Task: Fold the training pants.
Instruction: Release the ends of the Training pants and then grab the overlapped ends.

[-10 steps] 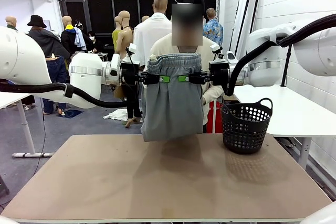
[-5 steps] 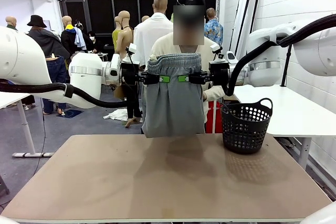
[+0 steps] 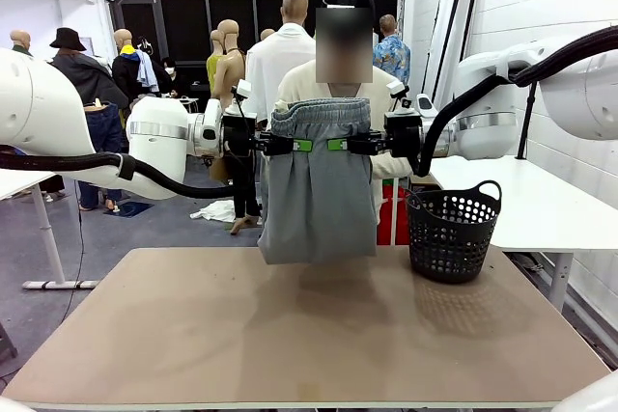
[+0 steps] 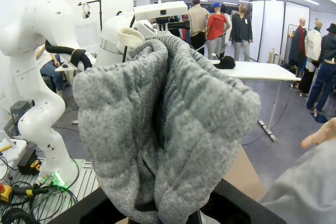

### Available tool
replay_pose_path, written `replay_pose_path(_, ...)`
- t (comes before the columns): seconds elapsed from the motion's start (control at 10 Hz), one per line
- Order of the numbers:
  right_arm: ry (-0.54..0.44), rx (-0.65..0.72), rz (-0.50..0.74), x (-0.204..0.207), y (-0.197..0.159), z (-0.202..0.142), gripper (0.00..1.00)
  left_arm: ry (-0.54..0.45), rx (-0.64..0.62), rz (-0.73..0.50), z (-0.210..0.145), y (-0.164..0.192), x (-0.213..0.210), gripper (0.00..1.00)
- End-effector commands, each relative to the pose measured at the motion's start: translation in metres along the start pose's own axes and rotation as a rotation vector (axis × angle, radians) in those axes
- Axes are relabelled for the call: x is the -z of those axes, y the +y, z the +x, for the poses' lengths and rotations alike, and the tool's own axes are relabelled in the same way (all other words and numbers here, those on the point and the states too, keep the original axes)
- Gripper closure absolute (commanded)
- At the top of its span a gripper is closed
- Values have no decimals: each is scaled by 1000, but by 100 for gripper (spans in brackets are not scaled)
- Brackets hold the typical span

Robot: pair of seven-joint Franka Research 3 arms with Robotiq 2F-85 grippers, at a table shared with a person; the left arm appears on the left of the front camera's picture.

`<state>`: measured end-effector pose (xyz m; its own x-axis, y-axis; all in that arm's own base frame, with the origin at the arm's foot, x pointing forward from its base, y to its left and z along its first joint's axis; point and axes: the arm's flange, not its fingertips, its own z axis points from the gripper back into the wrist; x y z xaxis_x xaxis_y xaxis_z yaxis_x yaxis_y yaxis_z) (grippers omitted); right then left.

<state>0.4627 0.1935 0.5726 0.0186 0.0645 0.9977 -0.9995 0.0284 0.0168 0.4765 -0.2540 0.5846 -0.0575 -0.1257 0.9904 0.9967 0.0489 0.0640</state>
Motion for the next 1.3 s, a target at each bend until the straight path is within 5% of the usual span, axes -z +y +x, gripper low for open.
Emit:
replay_pose_path(0.0, -13, -2, 10, 0, 1, 4, 100, -25, 9, 1, 1, -5, 0, 100)
replay_pose_path(1.2, -13, -2, 10, 0, 1, 4, 100, -25, 9, 1, 1, -5, 0, 100)
